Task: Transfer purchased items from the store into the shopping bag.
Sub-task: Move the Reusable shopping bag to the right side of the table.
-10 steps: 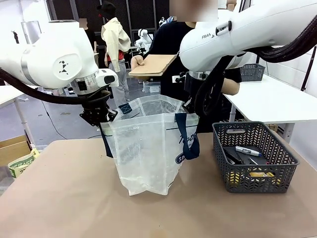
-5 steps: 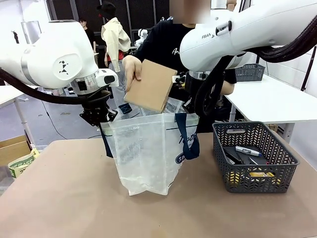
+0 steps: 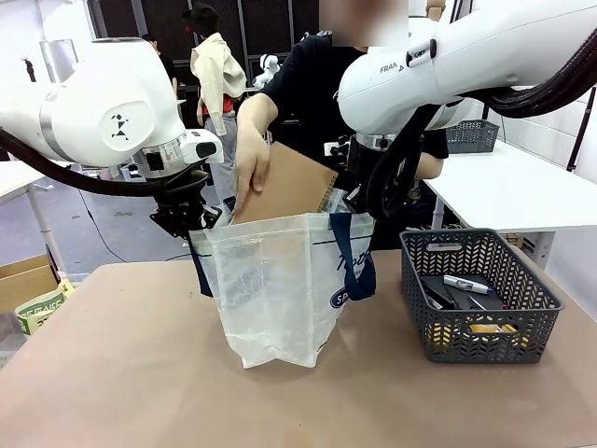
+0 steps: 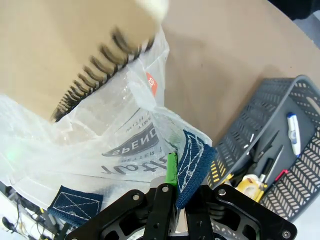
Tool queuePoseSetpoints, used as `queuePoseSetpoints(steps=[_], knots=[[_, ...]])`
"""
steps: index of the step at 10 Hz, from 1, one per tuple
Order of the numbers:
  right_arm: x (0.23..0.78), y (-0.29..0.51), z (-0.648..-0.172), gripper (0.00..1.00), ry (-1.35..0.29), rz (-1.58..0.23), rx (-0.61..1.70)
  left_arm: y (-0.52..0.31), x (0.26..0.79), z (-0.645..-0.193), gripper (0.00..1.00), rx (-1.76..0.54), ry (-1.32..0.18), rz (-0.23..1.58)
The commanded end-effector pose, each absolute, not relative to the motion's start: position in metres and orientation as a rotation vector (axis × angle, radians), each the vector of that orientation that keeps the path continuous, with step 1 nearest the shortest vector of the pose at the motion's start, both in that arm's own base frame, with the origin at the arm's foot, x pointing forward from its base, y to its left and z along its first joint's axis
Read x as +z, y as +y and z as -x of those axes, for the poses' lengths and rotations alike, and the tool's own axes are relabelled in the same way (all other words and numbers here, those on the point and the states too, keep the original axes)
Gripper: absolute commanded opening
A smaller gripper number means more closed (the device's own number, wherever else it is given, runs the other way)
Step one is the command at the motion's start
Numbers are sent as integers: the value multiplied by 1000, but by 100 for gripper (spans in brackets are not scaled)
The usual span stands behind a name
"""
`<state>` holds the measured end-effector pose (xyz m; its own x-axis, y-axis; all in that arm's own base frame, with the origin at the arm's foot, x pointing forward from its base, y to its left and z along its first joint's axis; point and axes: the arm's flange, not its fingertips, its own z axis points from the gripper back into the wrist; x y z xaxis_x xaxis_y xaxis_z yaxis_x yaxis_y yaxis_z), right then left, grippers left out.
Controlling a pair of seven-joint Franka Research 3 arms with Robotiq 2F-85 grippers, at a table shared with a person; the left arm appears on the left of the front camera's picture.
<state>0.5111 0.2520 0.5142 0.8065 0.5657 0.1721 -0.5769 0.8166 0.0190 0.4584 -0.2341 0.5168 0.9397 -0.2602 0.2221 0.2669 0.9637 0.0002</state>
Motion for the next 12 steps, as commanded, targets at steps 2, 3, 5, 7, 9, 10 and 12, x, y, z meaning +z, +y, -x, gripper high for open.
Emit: queuePoseSetpoints(steps=[2, 3, 5, 7, 9, 10, 12], knots=[[514, 249, -511, 0, -163, -68, 608, -232, 517, -458, 0, -266, -224, 27], [514, 249, -511, 0, -163, -68, 608, -232, 517, -458, 0, -266, -224, 27], [514, 249, -511, 0, -163, -68, 608, -232, 517, -458, 0, -266, -224, 27], [514, 249, -511, 0, -163, -68, 608, -232, 517, -458, 0, -266, -224, 27], [514, 249, -511, 0, -163, -68, 608, -232, 517, -458, 0, -266, -224, 27], [514, 249, -511, 0, -163, -68, 608, -232, 517, -458, 0, -266, -224, 27], [514, 249, -511, 0, -163, -68, 608, -232, 517, -458, 0, -266, -224, 27]])
